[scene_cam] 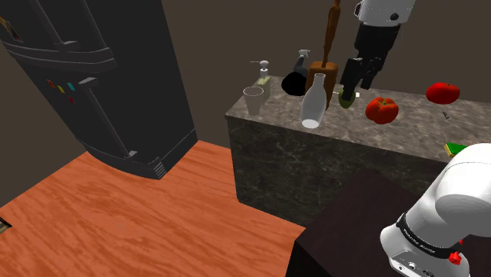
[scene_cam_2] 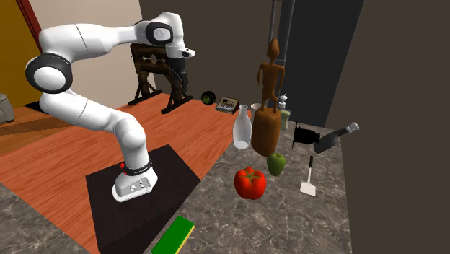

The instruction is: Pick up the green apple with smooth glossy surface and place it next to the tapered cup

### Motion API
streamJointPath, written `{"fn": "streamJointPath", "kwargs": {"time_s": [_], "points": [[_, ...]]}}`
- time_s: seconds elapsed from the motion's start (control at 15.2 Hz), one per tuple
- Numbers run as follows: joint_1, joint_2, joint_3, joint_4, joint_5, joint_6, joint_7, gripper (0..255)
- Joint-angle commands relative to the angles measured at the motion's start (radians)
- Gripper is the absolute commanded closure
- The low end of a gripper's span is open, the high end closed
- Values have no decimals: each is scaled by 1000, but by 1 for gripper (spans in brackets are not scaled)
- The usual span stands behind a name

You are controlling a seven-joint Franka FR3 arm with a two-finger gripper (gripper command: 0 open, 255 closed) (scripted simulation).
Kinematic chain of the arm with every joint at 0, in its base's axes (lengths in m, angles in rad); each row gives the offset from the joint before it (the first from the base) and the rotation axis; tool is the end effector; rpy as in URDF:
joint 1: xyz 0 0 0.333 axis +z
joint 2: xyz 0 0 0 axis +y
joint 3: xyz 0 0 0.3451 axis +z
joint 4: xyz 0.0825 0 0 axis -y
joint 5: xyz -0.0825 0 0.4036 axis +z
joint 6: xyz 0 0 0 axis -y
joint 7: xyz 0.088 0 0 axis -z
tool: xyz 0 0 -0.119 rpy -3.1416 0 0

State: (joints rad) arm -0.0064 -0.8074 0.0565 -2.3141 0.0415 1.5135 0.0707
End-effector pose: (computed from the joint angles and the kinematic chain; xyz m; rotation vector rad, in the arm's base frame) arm 0.2935 0.0265 0.6204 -3.1402 0.0556 -0.0093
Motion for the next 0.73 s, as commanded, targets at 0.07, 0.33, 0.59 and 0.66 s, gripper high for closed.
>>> {"fn": "streamJointPath", "kwargs": {"time_s": [0.07, 0.33, 0.59, 0.66], "points": [[-9, 10, -18, -9, -11, 21, -14, 0], [-44, 59, -89, -33, -52, 106, -70, 0], [-77, 126, -160, -40, -85, 191, -124, 0], [-85, 146, -178, -39, -92, 213, -138, 0]]}}
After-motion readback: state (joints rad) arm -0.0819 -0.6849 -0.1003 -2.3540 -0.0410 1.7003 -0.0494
